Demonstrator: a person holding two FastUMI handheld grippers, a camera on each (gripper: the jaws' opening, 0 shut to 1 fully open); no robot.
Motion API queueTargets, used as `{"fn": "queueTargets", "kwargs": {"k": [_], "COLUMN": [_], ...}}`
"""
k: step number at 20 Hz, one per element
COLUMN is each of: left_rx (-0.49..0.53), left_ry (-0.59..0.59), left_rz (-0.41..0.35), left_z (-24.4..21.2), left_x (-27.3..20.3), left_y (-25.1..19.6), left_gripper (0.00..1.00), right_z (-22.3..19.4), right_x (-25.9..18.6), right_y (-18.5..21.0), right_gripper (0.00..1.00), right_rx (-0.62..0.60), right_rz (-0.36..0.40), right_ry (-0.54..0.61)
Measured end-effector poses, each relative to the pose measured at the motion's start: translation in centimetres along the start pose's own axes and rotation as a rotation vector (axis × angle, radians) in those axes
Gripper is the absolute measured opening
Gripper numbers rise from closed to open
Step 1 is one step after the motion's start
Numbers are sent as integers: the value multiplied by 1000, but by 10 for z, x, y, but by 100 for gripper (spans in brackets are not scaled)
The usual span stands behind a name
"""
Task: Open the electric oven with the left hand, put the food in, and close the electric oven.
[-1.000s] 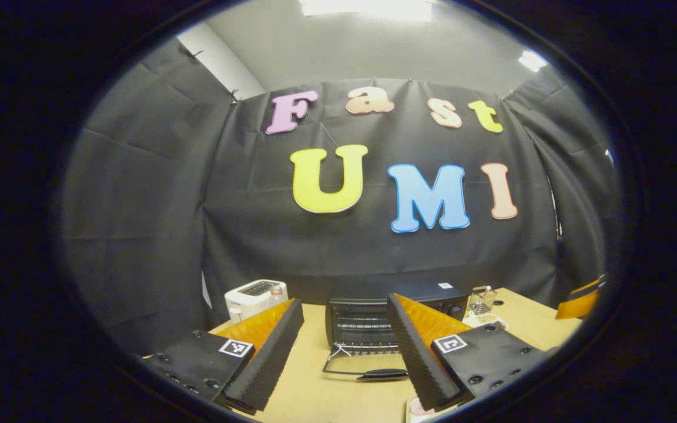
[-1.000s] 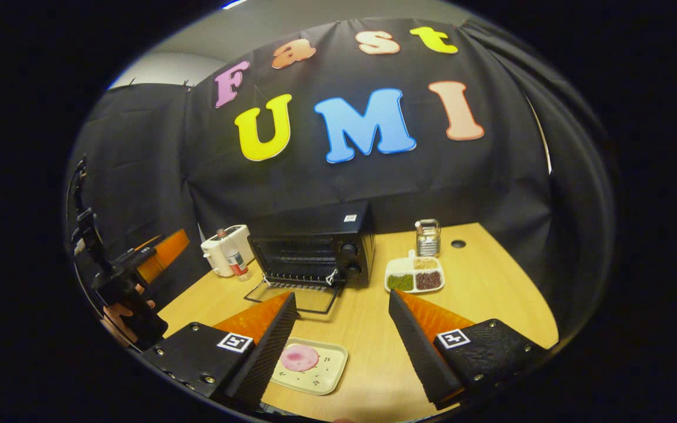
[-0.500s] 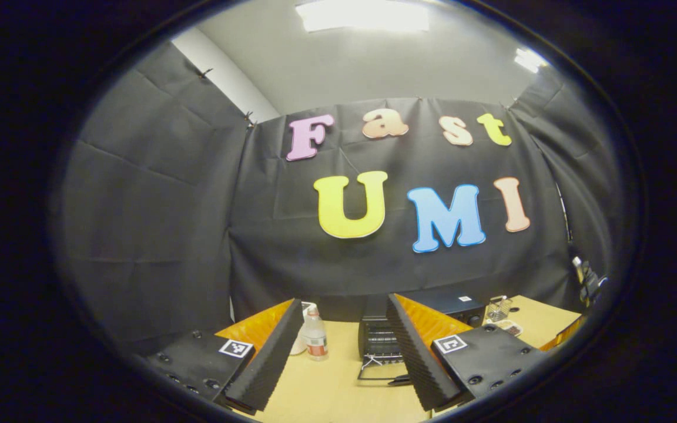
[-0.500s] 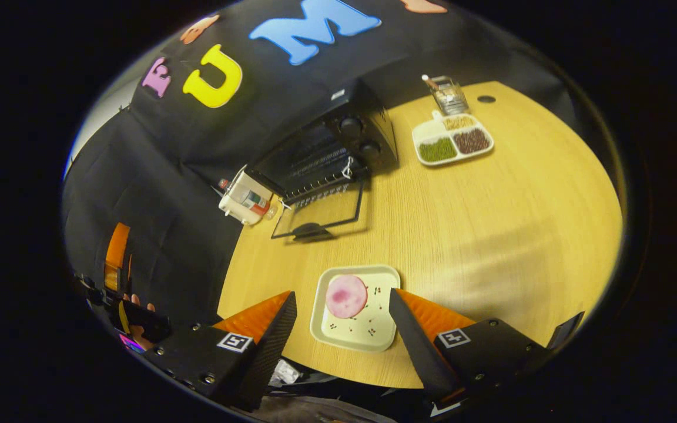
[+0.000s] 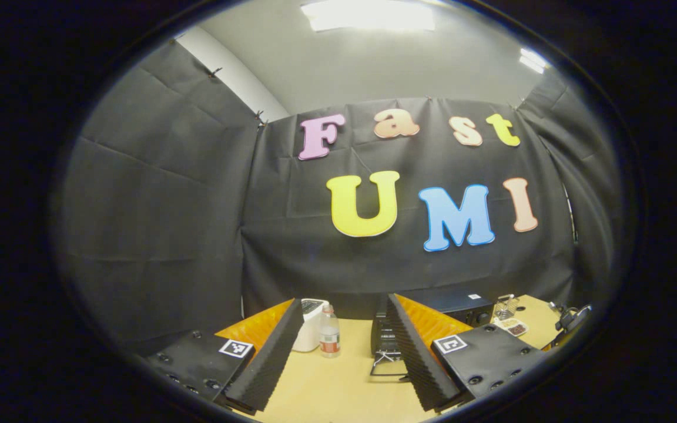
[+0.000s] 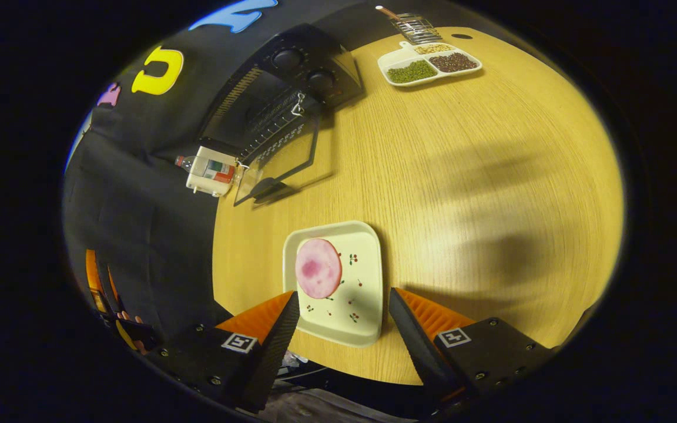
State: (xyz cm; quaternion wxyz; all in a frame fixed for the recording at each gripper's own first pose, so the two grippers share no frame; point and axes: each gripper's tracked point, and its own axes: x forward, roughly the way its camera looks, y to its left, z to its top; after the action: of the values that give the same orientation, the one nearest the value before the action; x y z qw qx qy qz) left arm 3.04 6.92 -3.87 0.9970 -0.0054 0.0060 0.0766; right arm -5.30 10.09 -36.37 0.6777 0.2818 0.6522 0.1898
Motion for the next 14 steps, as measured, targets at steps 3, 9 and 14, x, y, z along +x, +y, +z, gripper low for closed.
{"fn": "queueTargets", "kwargs": {"k": [3,9,14], "left_rx": [-7,4,-6], "left_ry": [14,21,27], "left_rz": [20,41,43], "left_z": [-7,-12,-15], "left_x": [-1,2,4], "left_y": [10,18,19], "left_gripper": [100,100,100], "right_z": [-4,1,2], "right_x": [9,17,22], "right_y": [-8,-18,-32], "right_gripper": [95,57,17], "right_rx": [-4,13,6], "right_rz": [-31,-82,-126], "right_ry": [39,47,52]}}
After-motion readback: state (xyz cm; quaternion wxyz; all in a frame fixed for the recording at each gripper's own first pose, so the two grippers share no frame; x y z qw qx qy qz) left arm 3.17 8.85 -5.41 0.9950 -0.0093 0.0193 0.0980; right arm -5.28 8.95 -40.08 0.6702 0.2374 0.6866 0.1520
